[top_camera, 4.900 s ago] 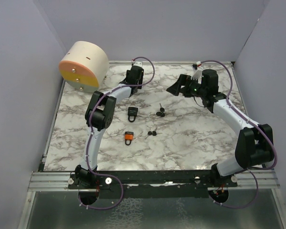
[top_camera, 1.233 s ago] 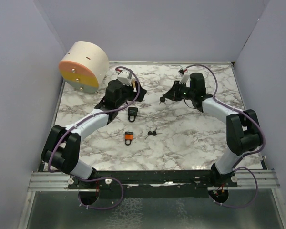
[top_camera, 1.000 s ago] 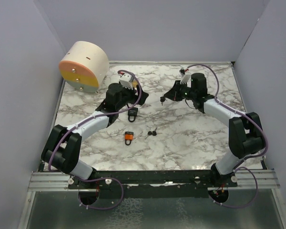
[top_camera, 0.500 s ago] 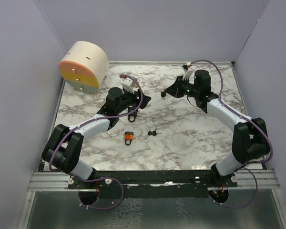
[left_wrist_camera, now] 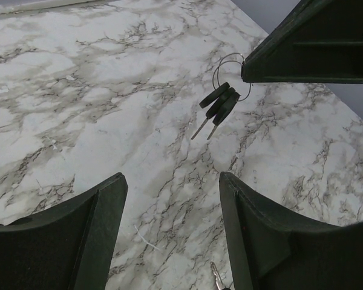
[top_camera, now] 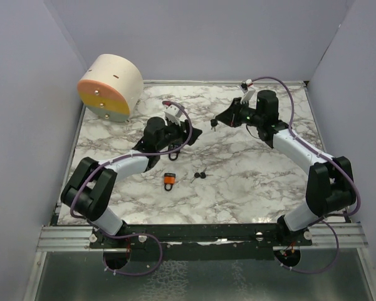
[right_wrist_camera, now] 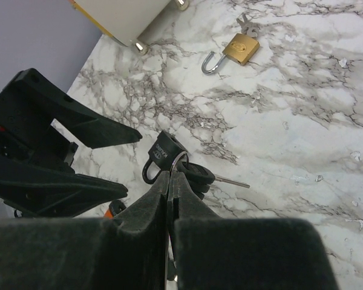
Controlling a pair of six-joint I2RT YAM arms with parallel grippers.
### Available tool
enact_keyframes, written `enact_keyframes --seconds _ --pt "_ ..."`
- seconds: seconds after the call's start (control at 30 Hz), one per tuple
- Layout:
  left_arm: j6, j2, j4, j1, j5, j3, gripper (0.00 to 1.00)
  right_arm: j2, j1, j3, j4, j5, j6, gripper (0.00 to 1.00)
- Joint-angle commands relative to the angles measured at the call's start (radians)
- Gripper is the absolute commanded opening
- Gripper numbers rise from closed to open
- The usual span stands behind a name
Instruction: Unlock with the key
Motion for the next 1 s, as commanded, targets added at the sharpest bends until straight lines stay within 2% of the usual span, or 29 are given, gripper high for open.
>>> enact_keyframes --seconds 0.0,0.33,0.4,0.77,0.97 --pt "0.035 0.038 0.076 -0.028 0.036 -0.013 0.64 -0.037 0.003 0.042 -0.005 -0.041 0.012 0.01" --pt "0.073 0.147 0.183 -0.052 0.033 0.016 0.57 -0.058 0.004 0.048 0.009 -0.091 0.036 0.01" --pt "0.08 0.178 0.217 -0.054 0.043 0.023 0.54 -0.064 0.004 0.044 0.014 -0.102 0.042 0.01" --pt "0.143 0.254 0.44 -0.061 0.121 0.029 0.51 -0.081 0.004 0.018 0.022 -0.159 0.042 0.01" --pt "0.153 0.274 0.478 -0.07 0.157 0.046 0.45 -0.083 0.004 0.01 0.025 -0.177 0.042 0.01"
